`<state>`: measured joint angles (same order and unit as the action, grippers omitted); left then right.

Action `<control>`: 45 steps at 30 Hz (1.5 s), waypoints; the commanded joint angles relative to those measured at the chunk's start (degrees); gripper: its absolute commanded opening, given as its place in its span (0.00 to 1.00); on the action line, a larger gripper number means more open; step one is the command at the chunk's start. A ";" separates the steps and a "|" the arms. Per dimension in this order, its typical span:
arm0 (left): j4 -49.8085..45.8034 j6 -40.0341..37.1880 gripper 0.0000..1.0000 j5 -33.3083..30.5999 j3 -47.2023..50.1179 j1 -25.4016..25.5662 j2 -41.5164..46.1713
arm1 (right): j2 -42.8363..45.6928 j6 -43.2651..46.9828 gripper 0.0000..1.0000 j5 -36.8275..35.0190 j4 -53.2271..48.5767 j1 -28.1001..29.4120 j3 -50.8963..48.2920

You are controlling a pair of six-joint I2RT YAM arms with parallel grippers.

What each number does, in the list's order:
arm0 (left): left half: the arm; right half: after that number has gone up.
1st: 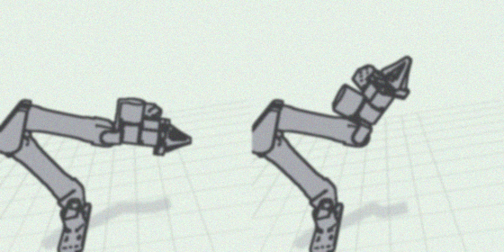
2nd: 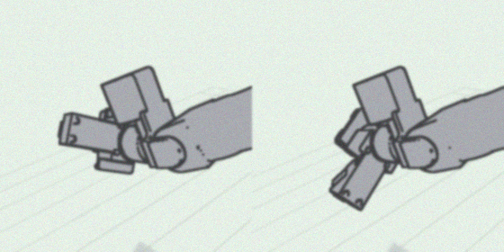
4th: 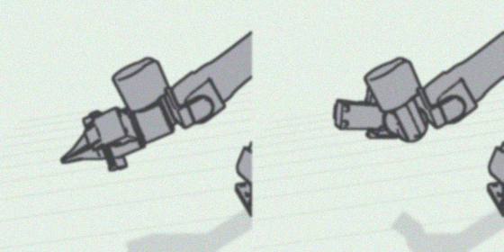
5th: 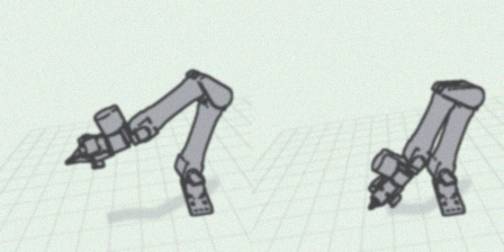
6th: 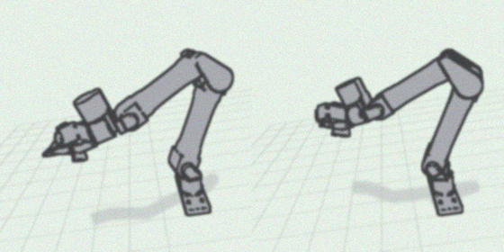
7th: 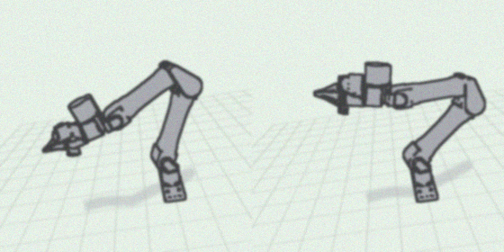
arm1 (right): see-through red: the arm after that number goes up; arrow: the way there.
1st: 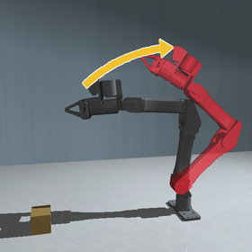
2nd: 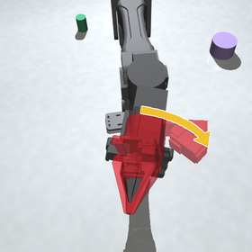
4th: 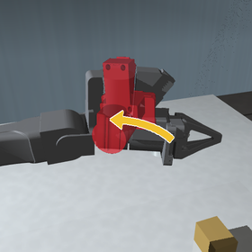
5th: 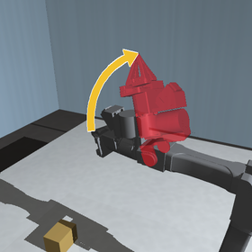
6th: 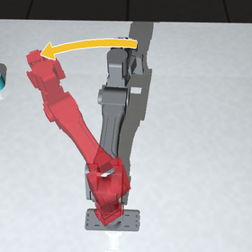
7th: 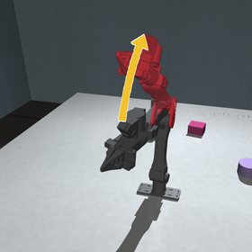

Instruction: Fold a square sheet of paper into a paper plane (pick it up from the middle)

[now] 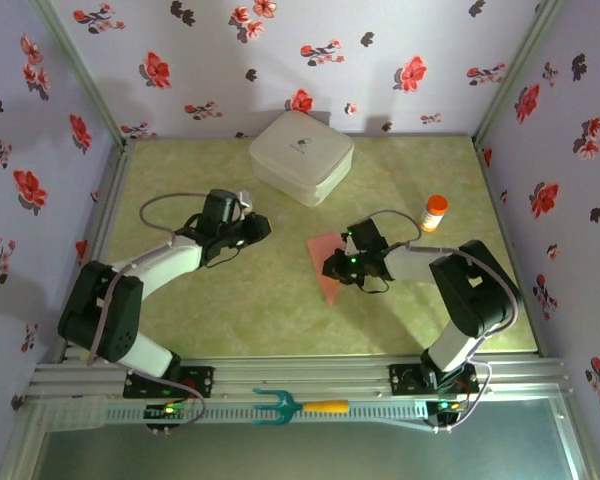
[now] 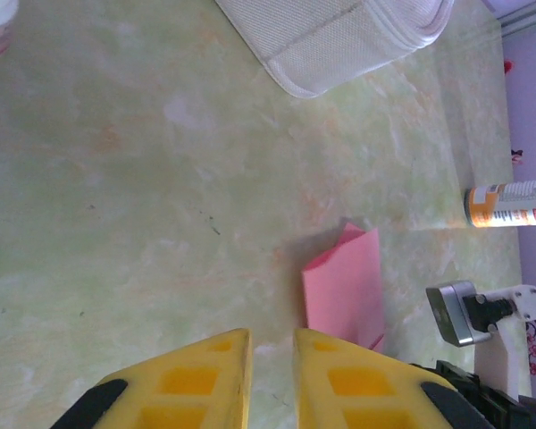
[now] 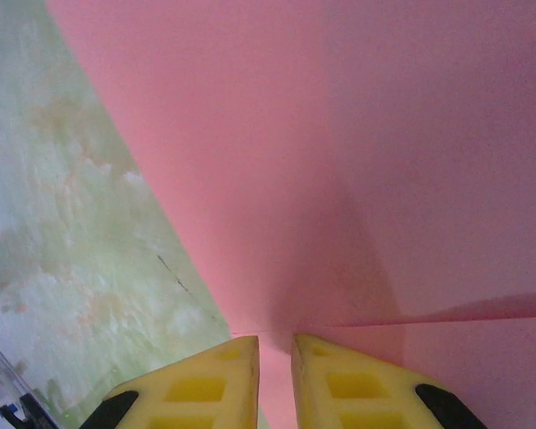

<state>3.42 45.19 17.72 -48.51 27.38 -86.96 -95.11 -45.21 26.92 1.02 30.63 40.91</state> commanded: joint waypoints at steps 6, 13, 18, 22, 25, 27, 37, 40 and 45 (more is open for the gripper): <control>2.03 1.64 0.17 4.92 -7.05 3.46 -7.00 | -0.87 -6.62 0.18 -2.94 -4.09 -0.13 1.53; -0.59 2.77 0.13 7.69 -15.36 7.84 -16.28 | -0.95 -8.76 0.16 -2.03 -2.25 0.03 1.41; -1.75 4.19 0.11 9.66 -19.97 9.66 -22.89 | -1.38 -9.24 0.15 -1.47 -1.33 0.04 1.02; -2.18 4.97 0.12 10.50 -22.16 11.01 -26.65 | -1.71 -9.30 0.15 -0.79 -0.91 0.04 1.02; -2.68 5.37 0.11 10.93 -23.23 11.53 -28.98 | -1.86 -9.28 0.15 0.09 0.01 0.04 0.94; -3.40 5.46 0.10 11.01 -23.88 11.56 -30.29 | -1.76 -9.46 0.15 0.73 1.12 0.01 0.68; -6.57 3.75 0.06 10.61 -23.95 11.26 -34.77 | 4.29 -7.80 0.24 -1.13 0.69 -1.00 -0.33; -6.67 2.54 0.04 10.76 -22.75 11.16 -34.60 | 7.79 -6.09 0.32 -3.03 -2.85 -3.65 -0.63; -7.20 -0.26 0.03 11.85 -21.83 10.52 -34.31 | 8.41 -5.24 0.37 -0.87 -4.23 -9.46 -2.06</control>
<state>-0.10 47.94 28.71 -71.94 38.39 -119.96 -86.54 -51.99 25.74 0.08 23.29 40.40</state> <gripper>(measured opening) 0.061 0.371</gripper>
